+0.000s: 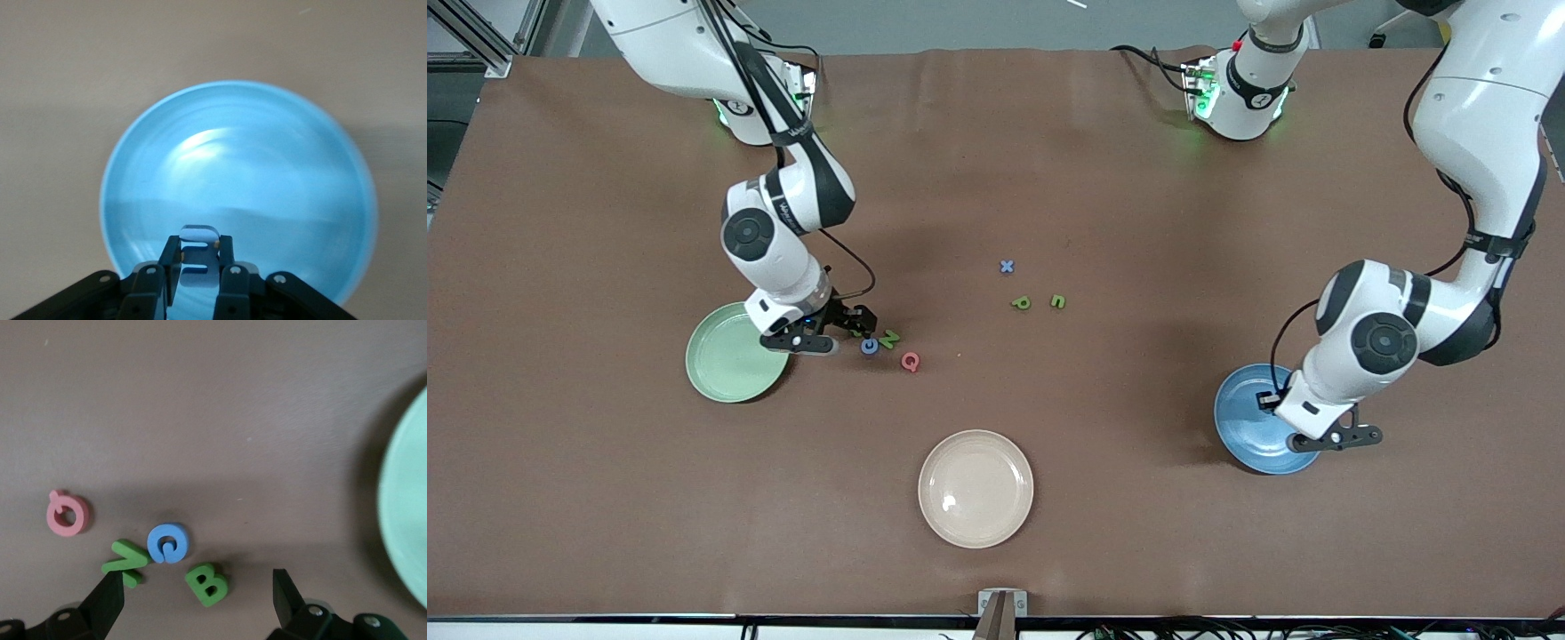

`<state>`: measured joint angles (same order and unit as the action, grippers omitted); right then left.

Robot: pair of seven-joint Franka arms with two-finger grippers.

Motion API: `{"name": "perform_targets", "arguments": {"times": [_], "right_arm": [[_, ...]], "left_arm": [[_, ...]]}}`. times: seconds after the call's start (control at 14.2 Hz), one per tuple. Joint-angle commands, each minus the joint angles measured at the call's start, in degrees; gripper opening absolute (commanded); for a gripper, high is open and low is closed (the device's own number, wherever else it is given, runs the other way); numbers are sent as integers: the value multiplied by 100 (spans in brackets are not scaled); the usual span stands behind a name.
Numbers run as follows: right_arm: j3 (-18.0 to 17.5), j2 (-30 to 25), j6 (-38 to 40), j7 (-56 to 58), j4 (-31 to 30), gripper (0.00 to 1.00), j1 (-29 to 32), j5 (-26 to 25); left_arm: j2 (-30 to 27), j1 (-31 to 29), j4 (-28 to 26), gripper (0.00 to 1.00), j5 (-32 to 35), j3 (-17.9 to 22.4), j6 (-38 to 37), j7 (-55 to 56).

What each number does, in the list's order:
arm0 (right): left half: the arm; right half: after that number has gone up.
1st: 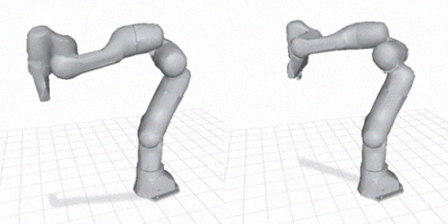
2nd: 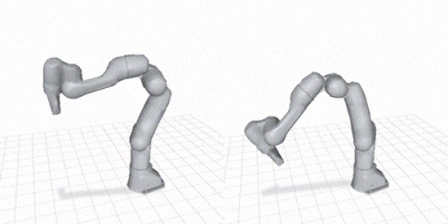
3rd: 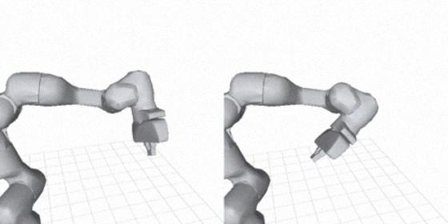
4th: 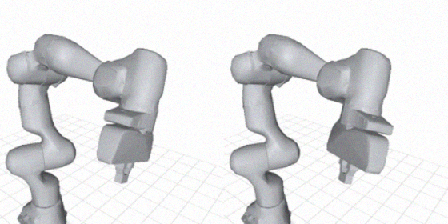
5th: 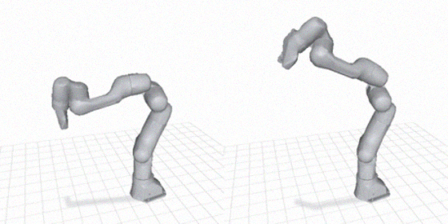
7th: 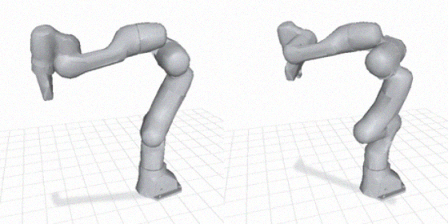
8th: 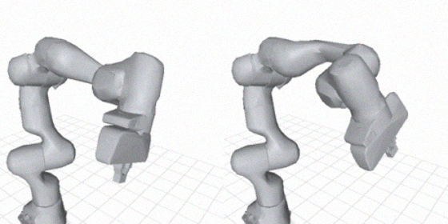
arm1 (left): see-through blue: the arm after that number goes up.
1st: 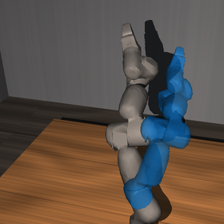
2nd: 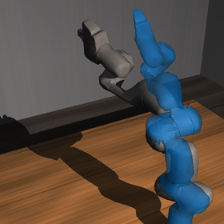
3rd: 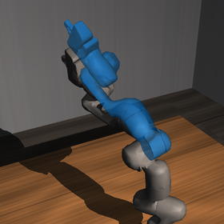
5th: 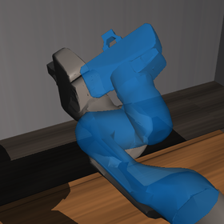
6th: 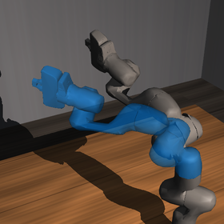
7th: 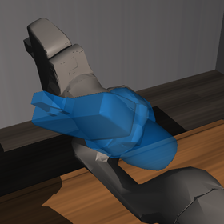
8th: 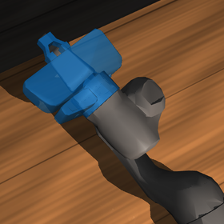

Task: Sort upper and lower case letters into plates
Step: 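Carry the blue letter into the blue plate with the left gripper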

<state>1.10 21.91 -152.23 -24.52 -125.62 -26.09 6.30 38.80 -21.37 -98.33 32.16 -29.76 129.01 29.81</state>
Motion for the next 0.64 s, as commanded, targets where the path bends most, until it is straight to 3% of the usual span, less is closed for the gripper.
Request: {"name": "perform_targets", "arguments": {"times": [0.0,0.07,0.14,0.21,0.28,0.35,0.56], "right_arm": [[48,76,-44,17,-41,94,-72,-592],[40,102,-35,26,-41,94,-72,-908],[40,129,-35,26,-41,94,-72,-1042],[40,146,-35,26,-41,94,-72,-1061],[40,190,-44,35,-50,92,-72,-1061],[40,217,-61,35,-50,90,-80,-1061],[31,270,-53,26,-59,86,-133,-1061]], "left_arm": [[67,-209,-186,9,45,-66,10,-81],[49,-279,-283,12,53,-66,10,-81],[23,-323,-353,24,45,-66,10,-72],[22,-376,-363,42,45,-66,10,-11],[22,-463,-363,80,53,-66,1,7],[5,-551,-363,100,54,-92,10,-45],[-4,-438,-328,100,-34,-232,-7,628]]}}
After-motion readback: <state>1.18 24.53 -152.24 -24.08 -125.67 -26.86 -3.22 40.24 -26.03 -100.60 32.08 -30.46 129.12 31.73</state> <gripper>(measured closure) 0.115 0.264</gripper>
